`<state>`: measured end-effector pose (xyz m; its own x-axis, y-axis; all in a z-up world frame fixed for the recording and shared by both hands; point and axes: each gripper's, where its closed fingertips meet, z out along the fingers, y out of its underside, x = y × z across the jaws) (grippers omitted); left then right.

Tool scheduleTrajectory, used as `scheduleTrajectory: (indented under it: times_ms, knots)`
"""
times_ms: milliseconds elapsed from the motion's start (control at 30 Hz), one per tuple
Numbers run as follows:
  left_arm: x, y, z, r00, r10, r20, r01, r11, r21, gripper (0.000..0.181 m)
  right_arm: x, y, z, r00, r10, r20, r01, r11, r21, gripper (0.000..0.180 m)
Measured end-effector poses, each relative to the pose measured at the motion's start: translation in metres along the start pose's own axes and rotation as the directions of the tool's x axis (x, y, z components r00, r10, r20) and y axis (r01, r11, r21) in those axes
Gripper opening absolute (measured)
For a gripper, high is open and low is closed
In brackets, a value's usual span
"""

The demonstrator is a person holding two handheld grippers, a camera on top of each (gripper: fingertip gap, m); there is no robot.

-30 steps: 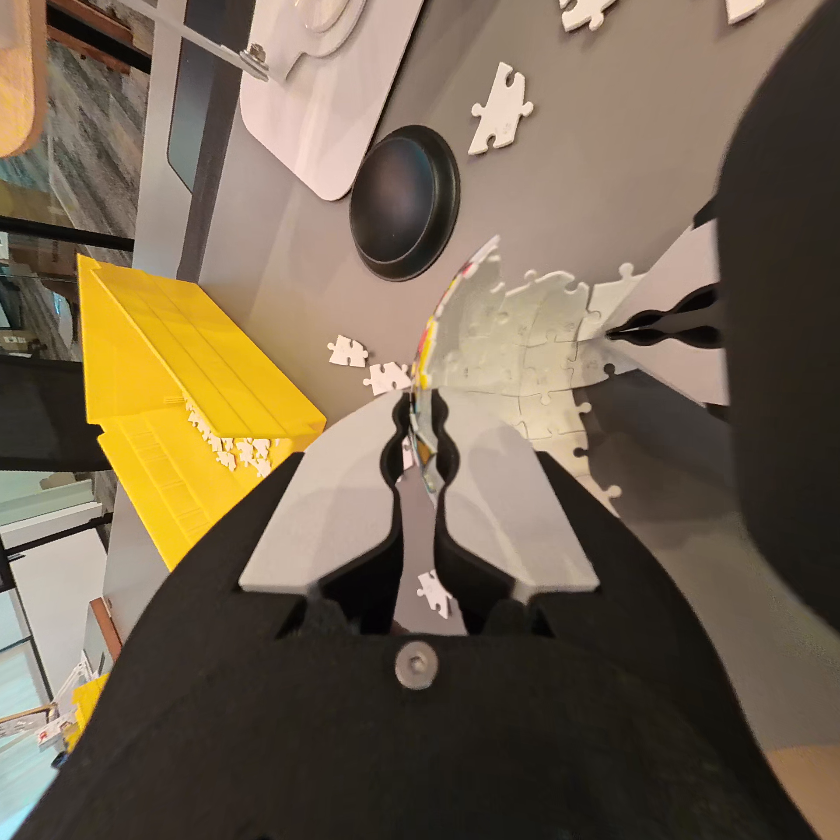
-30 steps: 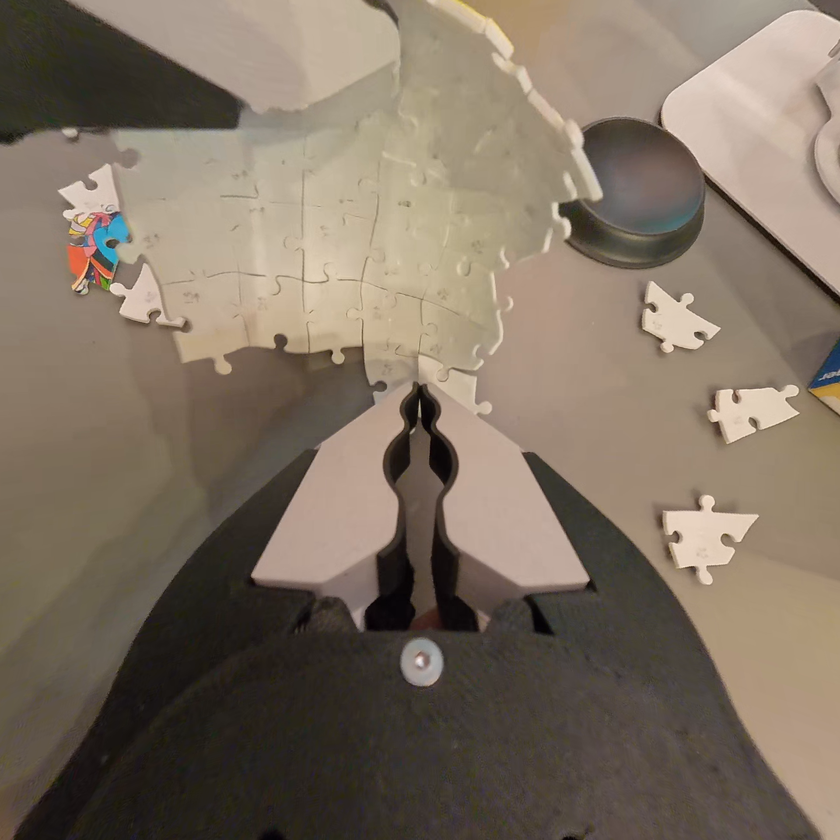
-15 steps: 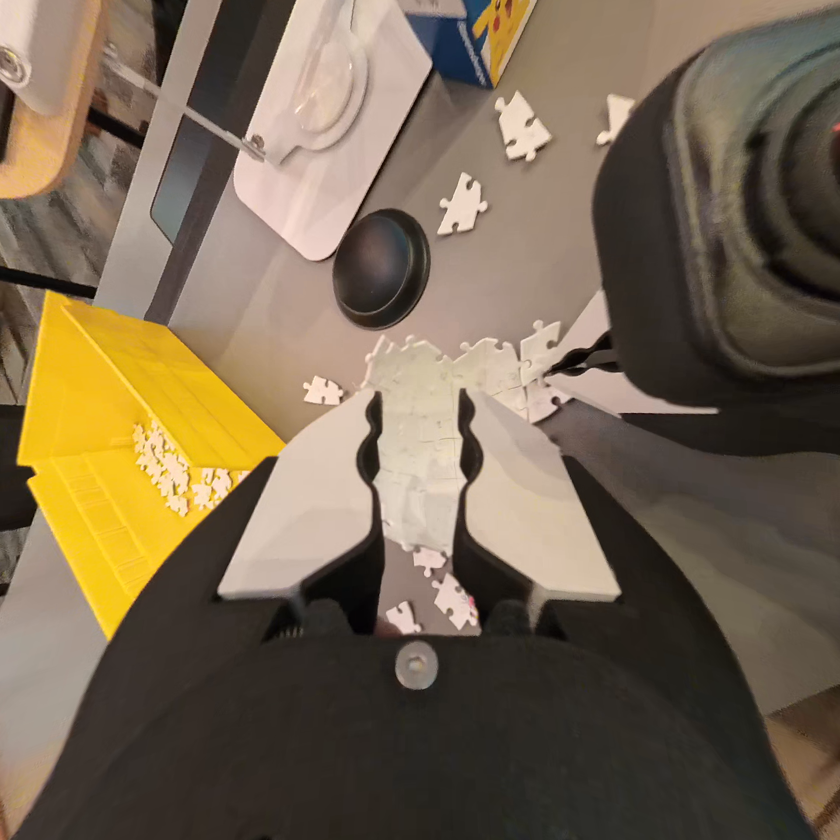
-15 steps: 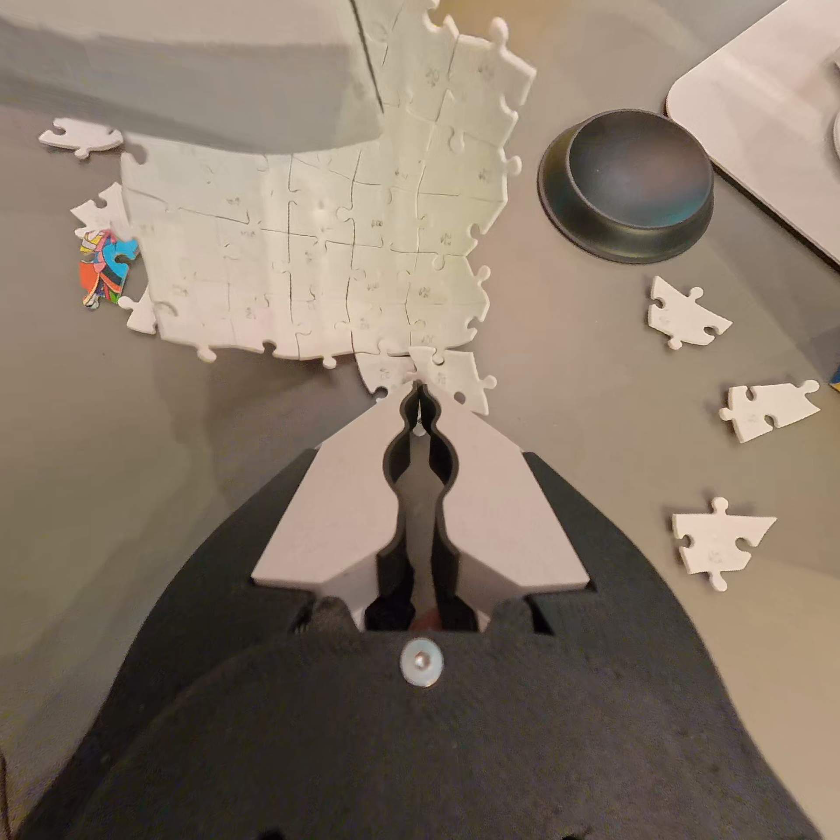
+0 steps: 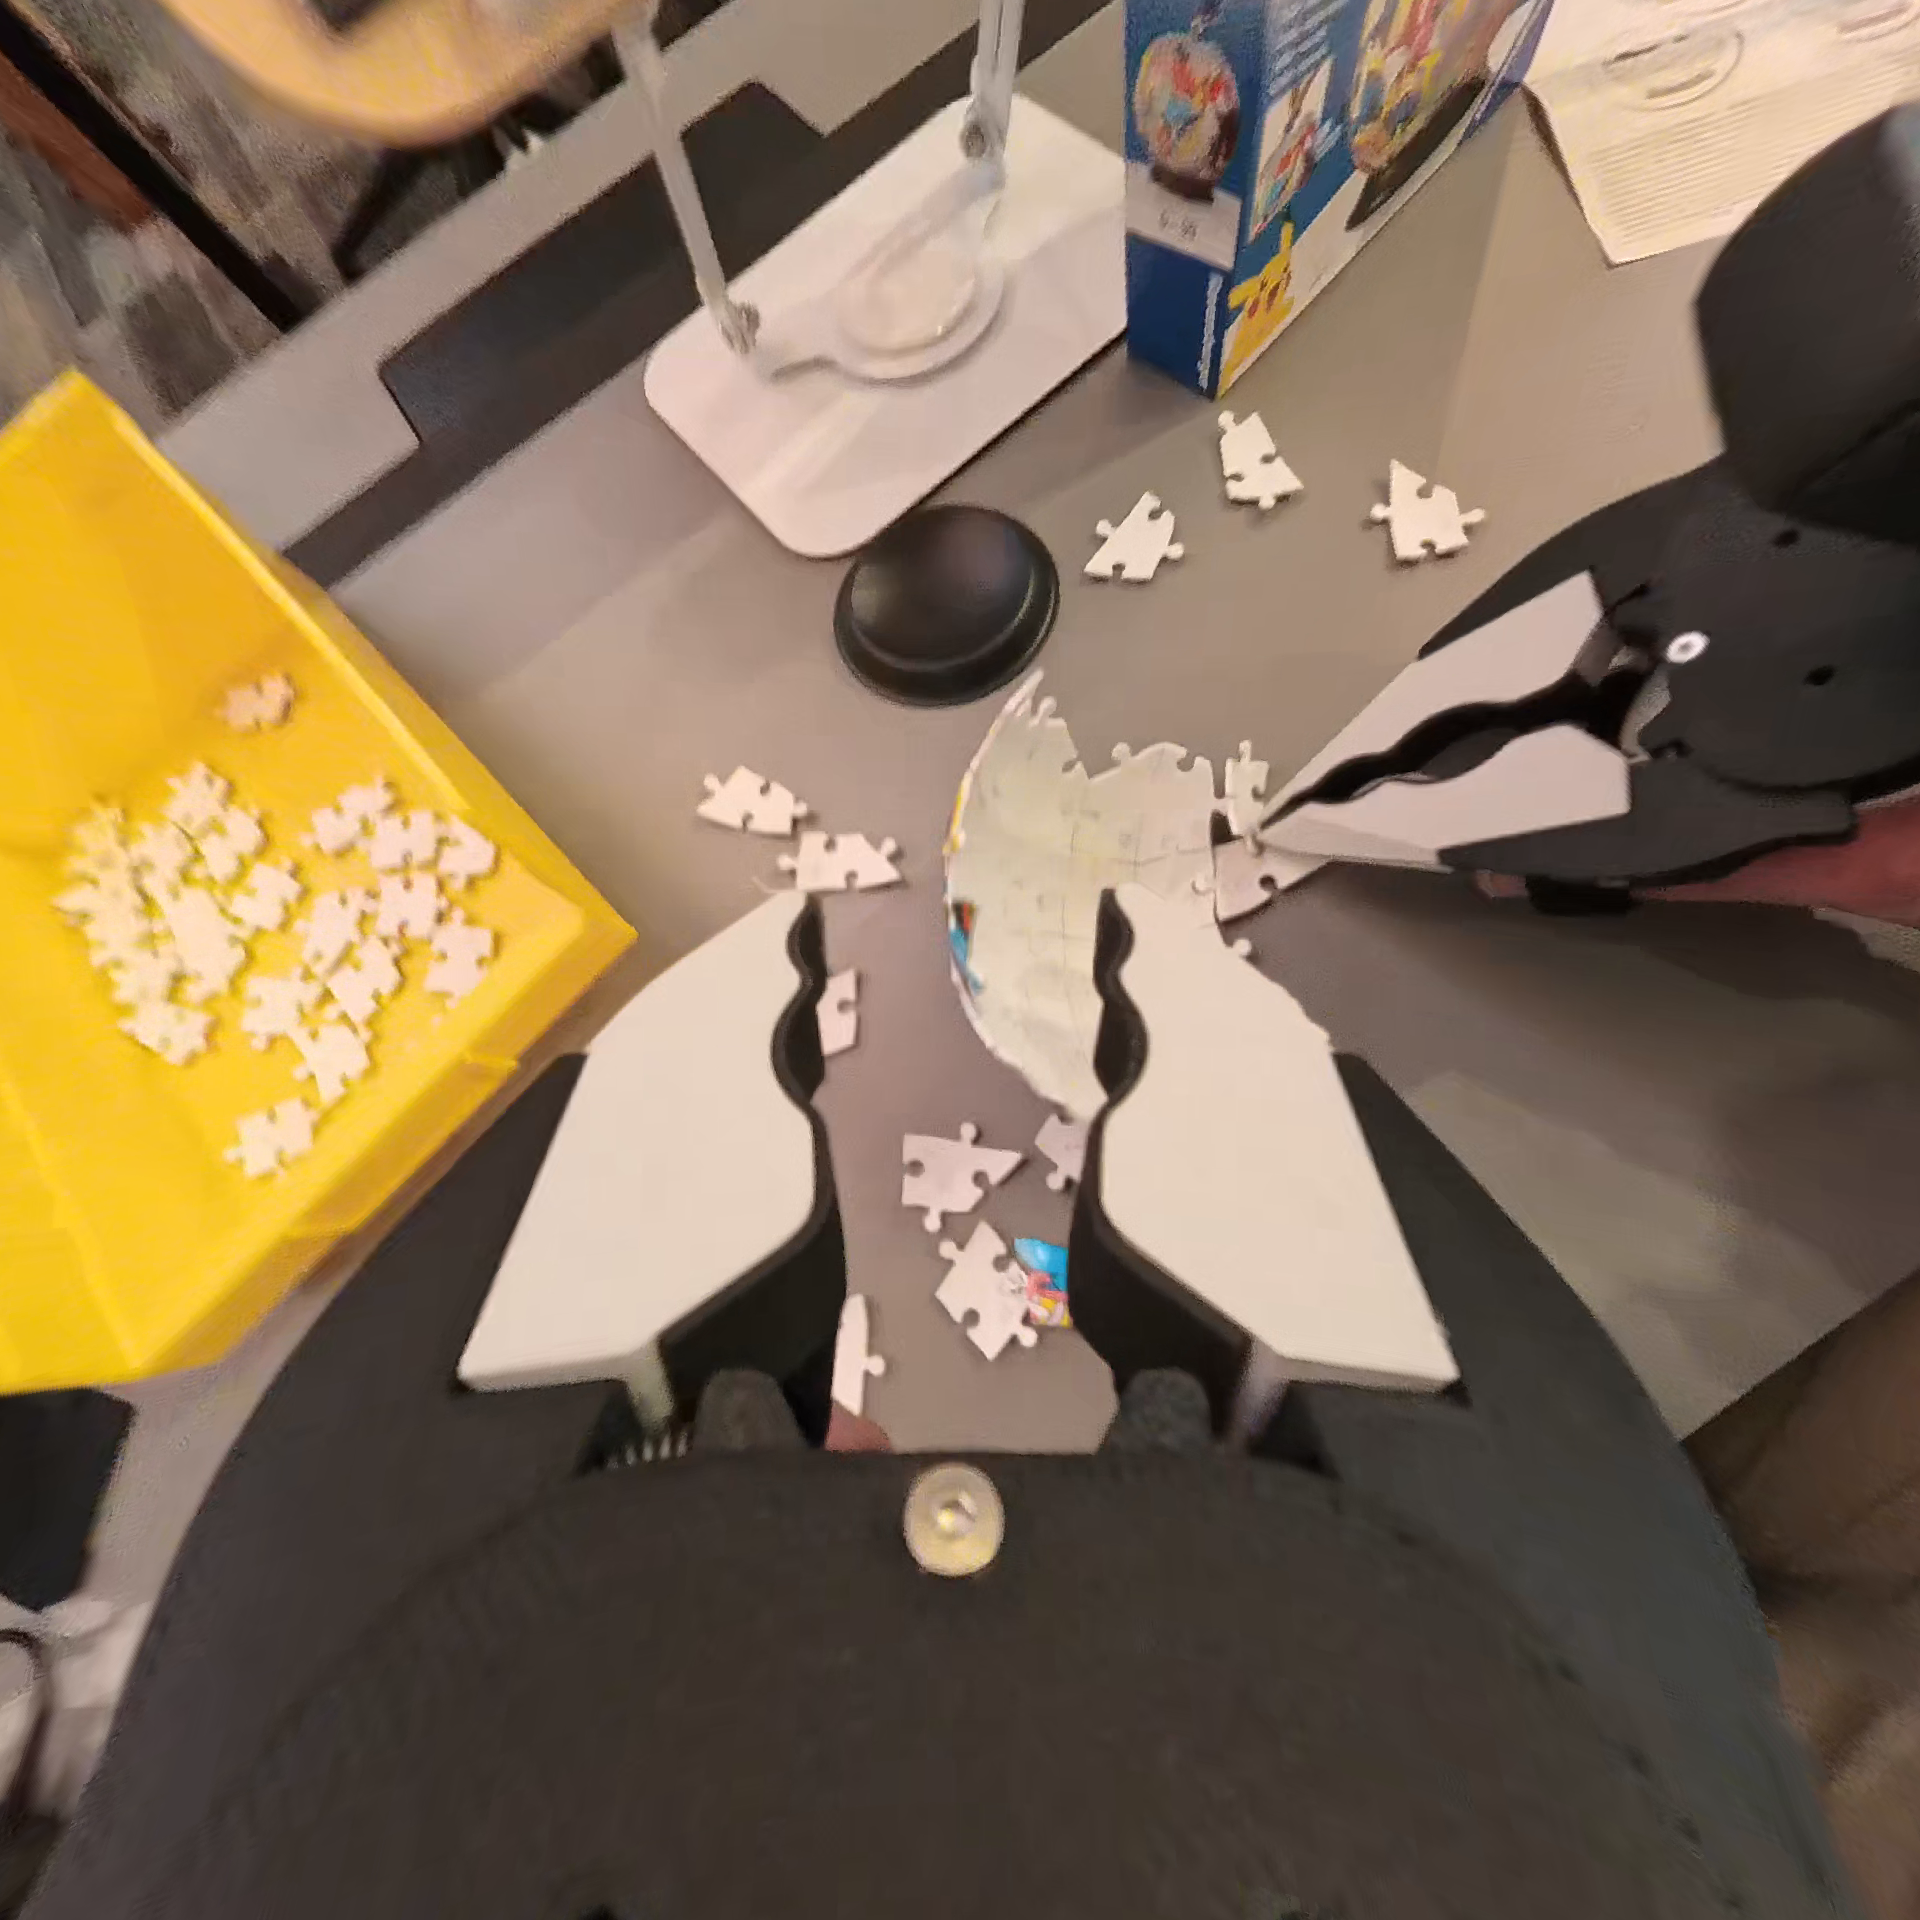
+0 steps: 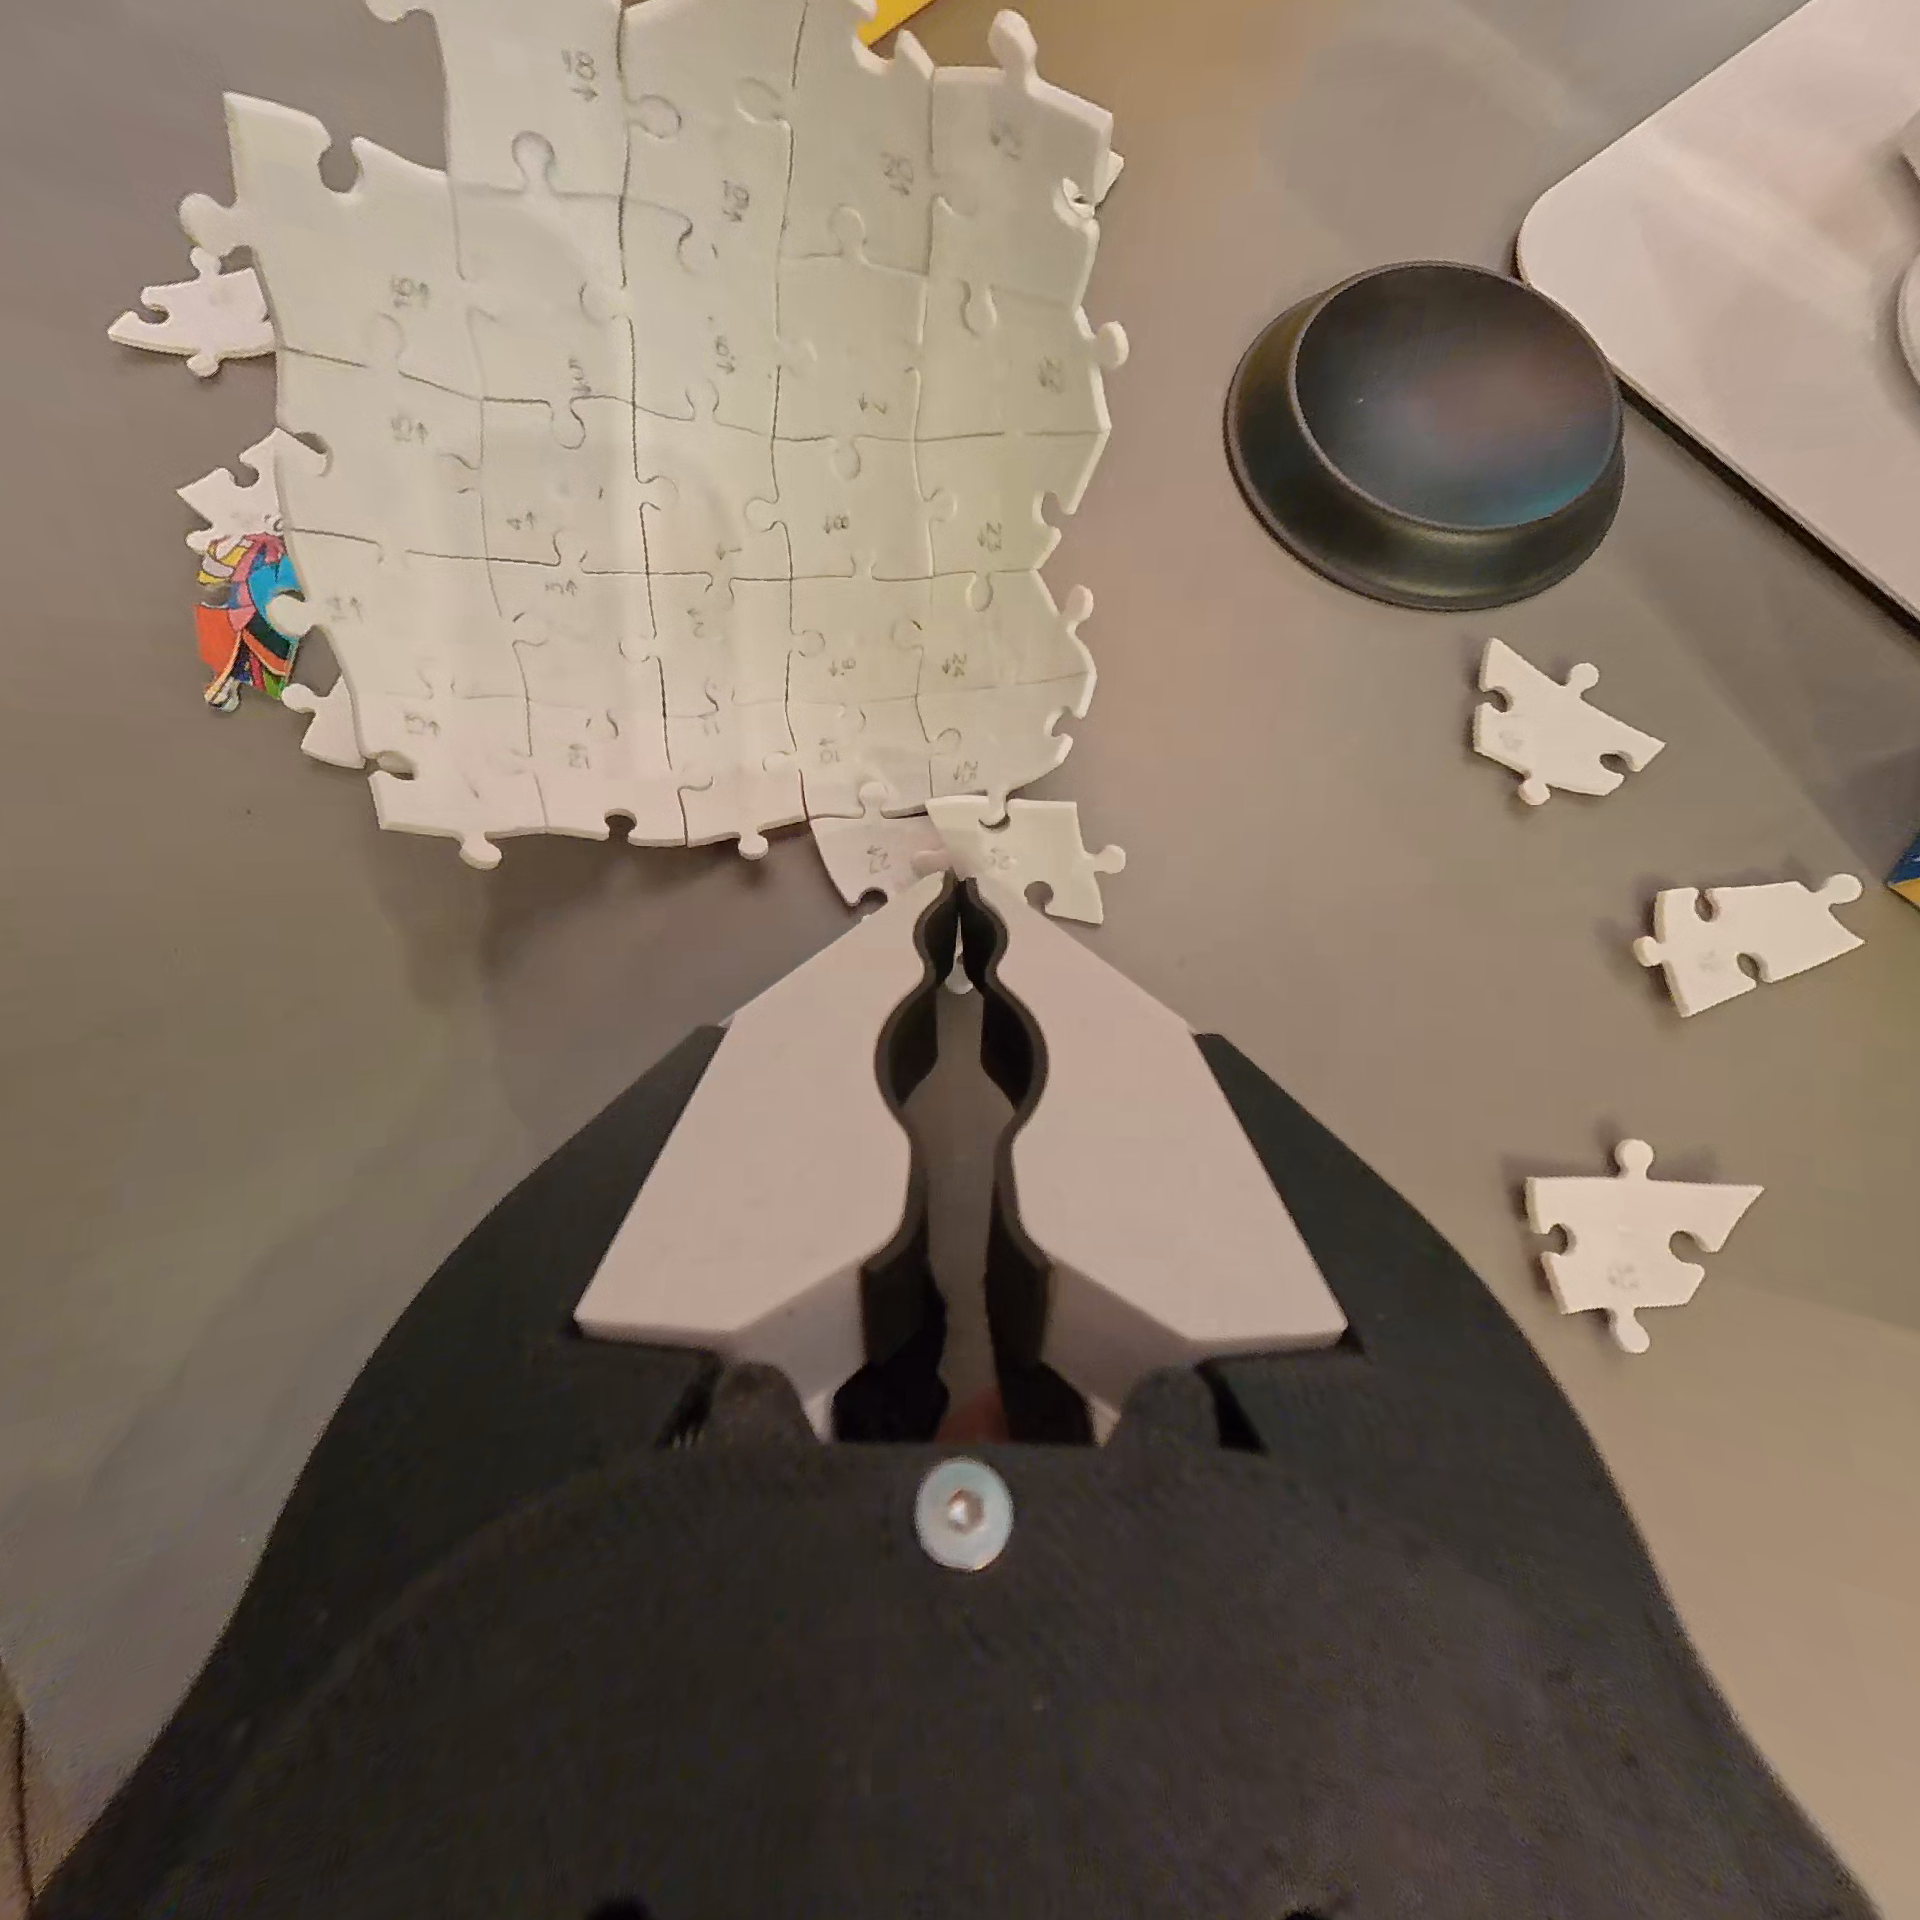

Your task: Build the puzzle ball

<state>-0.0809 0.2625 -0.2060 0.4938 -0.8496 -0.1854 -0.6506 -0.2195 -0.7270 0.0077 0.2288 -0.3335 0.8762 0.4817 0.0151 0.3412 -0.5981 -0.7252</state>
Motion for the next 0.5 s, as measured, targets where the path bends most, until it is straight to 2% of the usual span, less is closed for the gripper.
scheduleTrajectory:
  times_ms: [300, 500]
  knots:
    - [0.005, 0.051, 0.025, 0.955, -0.239, -0.173, 0.239, 0.971, -0.022, 0.056, -0.002, -0.003, -0.001, 1.000, -0.008, 0.000, 0.008, 1.000, 0.007, 0.000]
    - [0.017, 0.068, 0.043, 0.948, -0.285, -0.141, 0.277, 0.958, -0.072, 0.050, -0.002, -0.002, 0.000, 1.000, -0.007, -0.001, 0.007, 1.000, 0.002, 0.000]
